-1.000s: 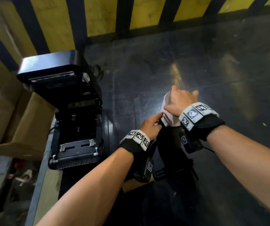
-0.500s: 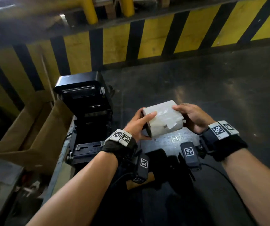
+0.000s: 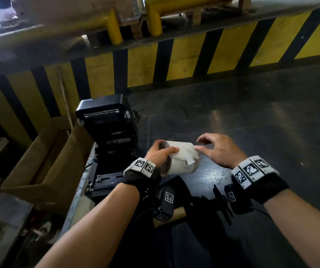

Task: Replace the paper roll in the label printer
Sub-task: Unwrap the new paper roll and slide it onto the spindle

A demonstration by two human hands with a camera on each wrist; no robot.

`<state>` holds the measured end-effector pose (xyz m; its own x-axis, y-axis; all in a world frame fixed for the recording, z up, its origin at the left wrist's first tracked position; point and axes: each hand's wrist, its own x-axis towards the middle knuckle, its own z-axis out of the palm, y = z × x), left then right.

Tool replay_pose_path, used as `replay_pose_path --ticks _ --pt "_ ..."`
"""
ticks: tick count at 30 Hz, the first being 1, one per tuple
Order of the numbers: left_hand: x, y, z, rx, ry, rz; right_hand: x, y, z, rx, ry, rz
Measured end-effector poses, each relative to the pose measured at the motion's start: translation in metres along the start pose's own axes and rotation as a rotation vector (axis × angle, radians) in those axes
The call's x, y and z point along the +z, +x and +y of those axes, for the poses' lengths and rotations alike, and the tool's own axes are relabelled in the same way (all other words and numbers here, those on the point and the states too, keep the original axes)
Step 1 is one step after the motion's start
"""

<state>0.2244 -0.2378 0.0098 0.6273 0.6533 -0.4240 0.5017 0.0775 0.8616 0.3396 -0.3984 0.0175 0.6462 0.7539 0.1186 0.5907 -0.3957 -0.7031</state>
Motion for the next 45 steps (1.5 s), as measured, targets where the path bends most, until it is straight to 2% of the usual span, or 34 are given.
replay_pose_path --ticks 3,8,12,15,20,26,31,36,41,45 --pt "0.001 0.005 -0.014 -0.04 0.051 0.007 0.018 -0.007 0.002 -0.098 -0.124 -0.147" --pt "0.004 0.01 -0.037 -0.109 0.069 0.014 0.056 -0.015 0.01 -0.071 -0.206 -0.264" --pt "0.005 0.018 -0.042 -0.19 0.065 0.014 0.068 -0.013 0.011 -0.012 -0.219 -0.238" --pt "0.005 0.022 -0.042 -0.181 0.095 0.019 0.07 -0.009 0.012 -0.023 -0.27 -0.235" --pt "0.004 0.019 -0.036 -0.253 0.077 -0.018 0.078 -0.007 0.013 -0.037 -0.345 -0.215" --pt "0.004 0.021 -0.038 -0.221 0.167 -0.061 0.077 -0.007 0.017 -0.093 -0.268 -0.136" --pt "0.005 0.019 -0.04 -0.243 0.154 -0.092 0.068 -0.004 0.027 0.057 0.008 -0.162" --pt "0.006 0.016 -0.038 -0.215 0.236 -0.114 0.061 -0.002 0.039 0.189 0.303 -0.224" --pt "0.006 0.021 -0.04 -0.18 0.283 -0.112 0.059 0.004 0.058 0.281 0.312 -0.18" --pt "0.001 0.024 -0.042 -0.231 0.233 -0.141 0.042 0.006 0.074 0.324 0.163 -0.14"
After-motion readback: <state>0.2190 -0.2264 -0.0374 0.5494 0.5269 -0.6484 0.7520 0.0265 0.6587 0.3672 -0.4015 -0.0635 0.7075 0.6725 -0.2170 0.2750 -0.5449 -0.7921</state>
